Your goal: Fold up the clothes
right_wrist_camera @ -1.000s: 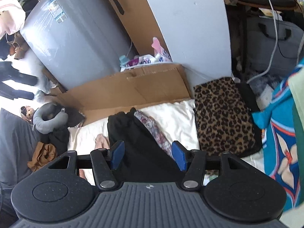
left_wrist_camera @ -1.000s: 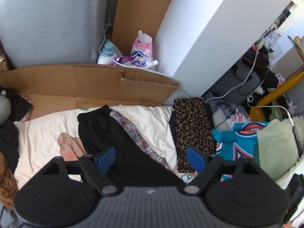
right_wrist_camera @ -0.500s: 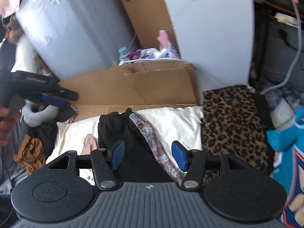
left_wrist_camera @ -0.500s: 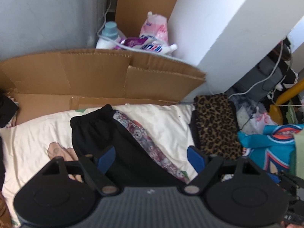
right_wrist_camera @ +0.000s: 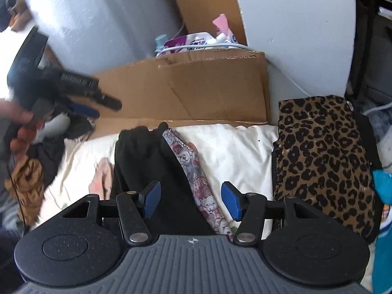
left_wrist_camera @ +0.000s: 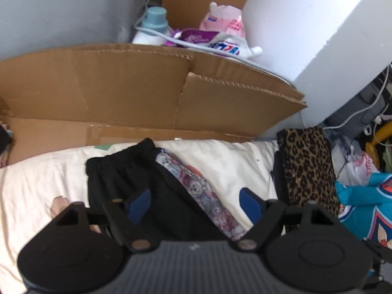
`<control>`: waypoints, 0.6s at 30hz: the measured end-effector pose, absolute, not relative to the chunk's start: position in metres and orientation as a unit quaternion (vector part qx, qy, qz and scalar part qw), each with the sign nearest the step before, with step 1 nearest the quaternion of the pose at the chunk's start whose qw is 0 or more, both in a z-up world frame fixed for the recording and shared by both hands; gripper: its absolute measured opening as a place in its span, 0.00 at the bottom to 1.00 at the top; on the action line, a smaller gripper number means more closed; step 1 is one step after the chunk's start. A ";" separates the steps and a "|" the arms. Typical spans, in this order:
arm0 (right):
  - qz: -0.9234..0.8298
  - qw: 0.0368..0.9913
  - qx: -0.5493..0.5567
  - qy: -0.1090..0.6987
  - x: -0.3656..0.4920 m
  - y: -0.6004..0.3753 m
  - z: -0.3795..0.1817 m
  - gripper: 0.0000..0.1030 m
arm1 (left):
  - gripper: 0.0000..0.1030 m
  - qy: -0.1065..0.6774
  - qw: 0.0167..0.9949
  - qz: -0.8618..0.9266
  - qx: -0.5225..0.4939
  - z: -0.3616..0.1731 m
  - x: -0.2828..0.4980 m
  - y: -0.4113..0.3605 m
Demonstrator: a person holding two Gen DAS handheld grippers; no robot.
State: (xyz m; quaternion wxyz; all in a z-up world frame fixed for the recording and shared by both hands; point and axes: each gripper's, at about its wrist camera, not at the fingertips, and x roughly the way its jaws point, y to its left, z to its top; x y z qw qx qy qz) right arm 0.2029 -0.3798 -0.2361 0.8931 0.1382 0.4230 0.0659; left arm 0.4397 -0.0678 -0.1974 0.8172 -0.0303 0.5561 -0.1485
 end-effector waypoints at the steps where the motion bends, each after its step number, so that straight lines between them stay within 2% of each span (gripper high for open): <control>1: 0.063 0.893 0.139 0.423 0.202 -0.381 -0.242 0.60 | 0.79 0.556 0.817 -0.149 -0.032 -0.203 0.442 -0.067; 6: 0.064 0.897 0.149 0.411 0.200 -0.385 -0.277 0.60 | 0.78 0.555 0.817 -0.151 -0.042 -0.228 0.453 -0.062; 16: 0.101 0.908 0.142 0.381 0.205 -0.369 -0.332 0.59 | 0.64 0.548 0.824 -0.141 -0.032 -0.277 0.476 -0.066; 18: 0.107 0.909 0.139 0.379 0.205 -0.365 -0.339 0.59 | 0.64 0.551 0.821 -0.146 -0.024 -0.285 0.479 -0.072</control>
